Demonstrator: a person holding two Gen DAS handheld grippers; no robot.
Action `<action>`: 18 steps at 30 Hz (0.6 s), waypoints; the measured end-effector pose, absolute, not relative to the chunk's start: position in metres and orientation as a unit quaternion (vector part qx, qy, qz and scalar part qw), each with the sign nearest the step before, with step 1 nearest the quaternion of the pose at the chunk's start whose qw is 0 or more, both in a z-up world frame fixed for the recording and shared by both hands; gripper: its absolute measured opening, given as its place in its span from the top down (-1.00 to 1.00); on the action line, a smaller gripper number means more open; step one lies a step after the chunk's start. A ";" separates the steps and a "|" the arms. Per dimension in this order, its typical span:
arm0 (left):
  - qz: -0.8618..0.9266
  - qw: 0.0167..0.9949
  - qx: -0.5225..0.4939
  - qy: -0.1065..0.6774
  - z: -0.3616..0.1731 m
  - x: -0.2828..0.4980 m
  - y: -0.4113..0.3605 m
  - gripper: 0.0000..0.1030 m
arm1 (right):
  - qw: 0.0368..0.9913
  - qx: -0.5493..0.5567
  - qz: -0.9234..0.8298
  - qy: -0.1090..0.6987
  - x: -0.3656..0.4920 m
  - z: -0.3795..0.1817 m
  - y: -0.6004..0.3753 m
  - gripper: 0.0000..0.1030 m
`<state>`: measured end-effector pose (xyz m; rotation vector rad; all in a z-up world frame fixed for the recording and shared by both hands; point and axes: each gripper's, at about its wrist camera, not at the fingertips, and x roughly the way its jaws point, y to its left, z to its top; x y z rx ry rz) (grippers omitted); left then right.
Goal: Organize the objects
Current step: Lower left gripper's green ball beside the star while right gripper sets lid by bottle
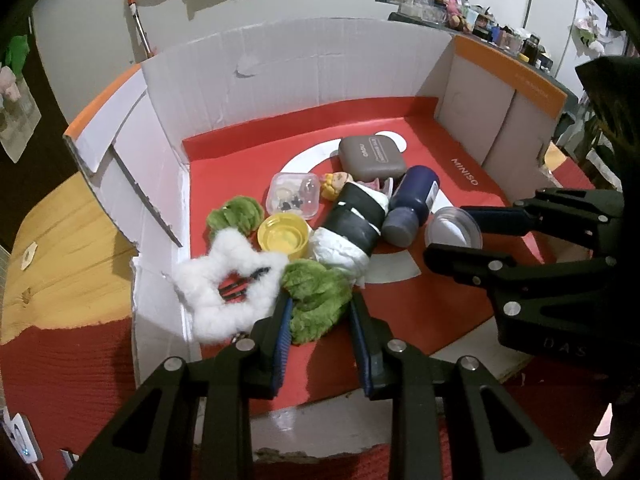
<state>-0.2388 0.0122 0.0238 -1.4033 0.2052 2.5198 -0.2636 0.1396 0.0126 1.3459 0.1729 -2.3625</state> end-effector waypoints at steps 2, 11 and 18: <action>0.865 0.123 -0.481 0.069 0.024 -0.238 0.012 0.43 | 0.209 0.483 -0.848 0.063 -0.262 0.013 0.140 0.22; 0.869 0.121 -0.475 0.058 0.022 -0.238 0.010 0.41 | 0.212 0.481 -0.848 0.063 -0.268 0.010 0.142 0.22; 0.879 0.108 -0.461 0.055 0.020 -0.235 0.006 0.16 | 0.212 0.473 -0.853 0.066 -0.269 0.005 0.135 0.21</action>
